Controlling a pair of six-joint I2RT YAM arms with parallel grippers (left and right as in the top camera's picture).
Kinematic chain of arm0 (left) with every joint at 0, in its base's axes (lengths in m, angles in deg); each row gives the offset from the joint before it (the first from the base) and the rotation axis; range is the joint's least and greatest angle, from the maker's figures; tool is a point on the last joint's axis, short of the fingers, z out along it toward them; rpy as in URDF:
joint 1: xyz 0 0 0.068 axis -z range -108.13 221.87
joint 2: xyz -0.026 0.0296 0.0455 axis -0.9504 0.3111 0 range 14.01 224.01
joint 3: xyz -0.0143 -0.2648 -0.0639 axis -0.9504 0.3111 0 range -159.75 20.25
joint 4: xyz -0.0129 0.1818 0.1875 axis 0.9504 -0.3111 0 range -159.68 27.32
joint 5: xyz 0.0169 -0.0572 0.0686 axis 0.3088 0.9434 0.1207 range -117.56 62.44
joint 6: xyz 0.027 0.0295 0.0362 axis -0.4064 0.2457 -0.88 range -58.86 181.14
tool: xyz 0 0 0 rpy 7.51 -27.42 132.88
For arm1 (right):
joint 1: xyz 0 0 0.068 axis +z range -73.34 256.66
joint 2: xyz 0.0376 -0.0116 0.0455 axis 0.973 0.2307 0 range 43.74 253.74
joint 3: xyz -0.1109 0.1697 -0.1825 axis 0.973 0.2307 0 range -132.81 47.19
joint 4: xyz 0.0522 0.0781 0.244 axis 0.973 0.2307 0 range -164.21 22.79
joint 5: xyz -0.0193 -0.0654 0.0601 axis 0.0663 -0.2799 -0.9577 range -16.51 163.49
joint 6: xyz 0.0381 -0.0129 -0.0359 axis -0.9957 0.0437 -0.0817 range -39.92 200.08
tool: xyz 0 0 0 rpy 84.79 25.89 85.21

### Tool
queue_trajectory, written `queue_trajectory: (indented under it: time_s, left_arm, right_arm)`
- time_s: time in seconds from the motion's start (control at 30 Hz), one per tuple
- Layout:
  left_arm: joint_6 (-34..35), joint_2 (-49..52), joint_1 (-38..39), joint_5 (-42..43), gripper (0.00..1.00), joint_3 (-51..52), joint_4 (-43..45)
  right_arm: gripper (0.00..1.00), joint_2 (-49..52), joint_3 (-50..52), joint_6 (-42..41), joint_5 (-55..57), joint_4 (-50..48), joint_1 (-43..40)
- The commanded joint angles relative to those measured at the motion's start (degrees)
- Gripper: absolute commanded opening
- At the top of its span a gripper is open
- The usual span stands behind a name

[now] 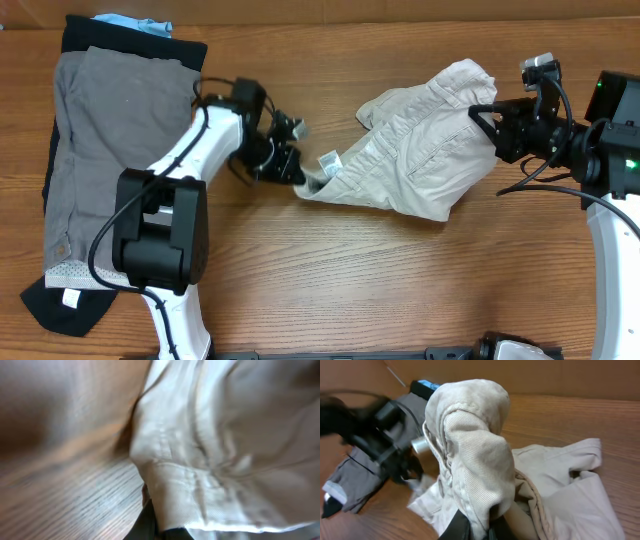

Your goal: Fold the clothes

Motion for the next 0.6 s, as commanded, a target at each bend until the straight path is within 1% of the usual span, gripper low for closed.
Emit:
queue_trajectory:
  time_s: [0.0,0.1,0.2,0.3,0.43,0.57]
  left_arm:
    - [0.1,-5.2,-3.3,3.0,0.04,-14.9,-3.3]
    - [0.5,-7.7,-6.5,2.6,0.04,-29.3,-7.8]
    - [2.8,-9.8,-8.8,-0.7,0.04,-42.9,-10.4]
    - [3.9,-11.6,-9.4,-4.5,0.04,-53.6,-12.5]
    - [4.0,-14.7,-9.4,-10.6,0.04,-62.5,-15.6]
    - [4.0,-19.7,-9.4,-16.7,0.04,-65.2,-17.0]
  right_arm:
    - [0.04,-0.9,-1.6,-0.3,4.9,-0.5,-0.3]
    - [0.04,-2.0,-2.3,-0.9,9.5,-0.2,-0.4]
    - [0.04,-3.4,-5.0,-1.8,13.5,0.8,-1.0]
    - [0.04,-4.6,-9.9,-2.6,17.9,3.3,-1.5]
    - [0.04,-5.6,-19.2,-5.2,22.9,9.3,-2.4]
    - [0.04,-6.4,-29.6,-6.5,24.7,16.8,-3.4]
